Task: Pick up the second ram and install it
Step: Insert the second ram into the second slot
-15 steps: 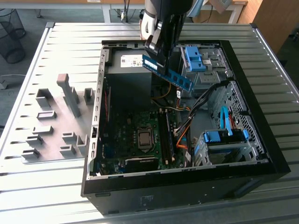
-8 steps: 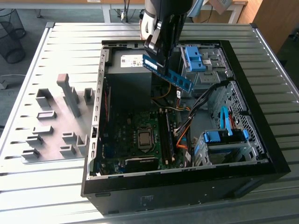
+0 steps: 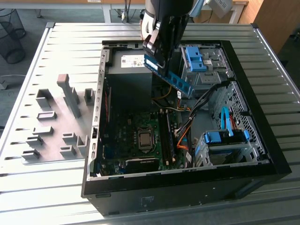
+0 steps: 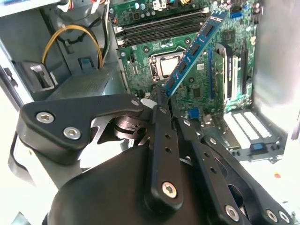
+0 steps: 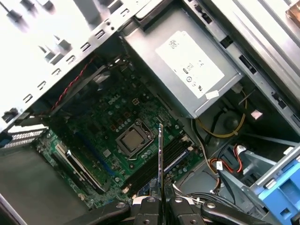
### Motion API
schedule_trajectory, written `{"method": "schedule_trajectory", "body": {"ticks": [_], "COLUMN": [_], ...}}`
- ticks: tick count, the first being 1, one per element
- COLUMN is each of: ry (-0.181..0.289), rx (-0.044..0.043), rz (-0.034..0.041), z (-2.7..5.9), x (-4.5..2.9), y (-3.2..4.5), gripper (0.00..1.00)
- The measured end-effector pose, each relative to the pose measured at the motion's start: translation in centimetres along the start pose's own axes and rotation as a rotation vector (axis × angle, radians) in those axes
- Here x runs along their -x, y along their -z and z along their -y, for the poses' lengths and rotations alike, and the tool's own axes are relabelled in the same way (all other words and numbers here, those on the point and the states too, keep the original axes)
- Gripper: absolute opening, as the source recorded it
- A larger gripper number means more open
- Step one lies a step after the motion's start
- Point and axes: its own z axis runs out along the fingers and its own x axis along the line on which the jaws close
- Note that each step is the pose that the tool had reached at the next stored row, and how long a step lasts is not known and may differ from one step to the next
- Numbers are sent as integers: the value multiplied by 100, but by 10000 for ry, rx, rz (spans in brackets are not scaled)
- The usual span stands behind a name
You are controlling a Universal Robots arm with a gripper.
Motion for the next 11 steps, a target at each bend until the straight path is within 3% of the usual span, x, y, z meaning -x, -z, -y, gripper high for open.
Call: {"method": "schedule_trajectory", "body": {"ticks": [11], "ry": [-2005], "rx": [-4], "rz": [11], "z": [0], "x": [0], "y": [-27], "gripper": [14]}}
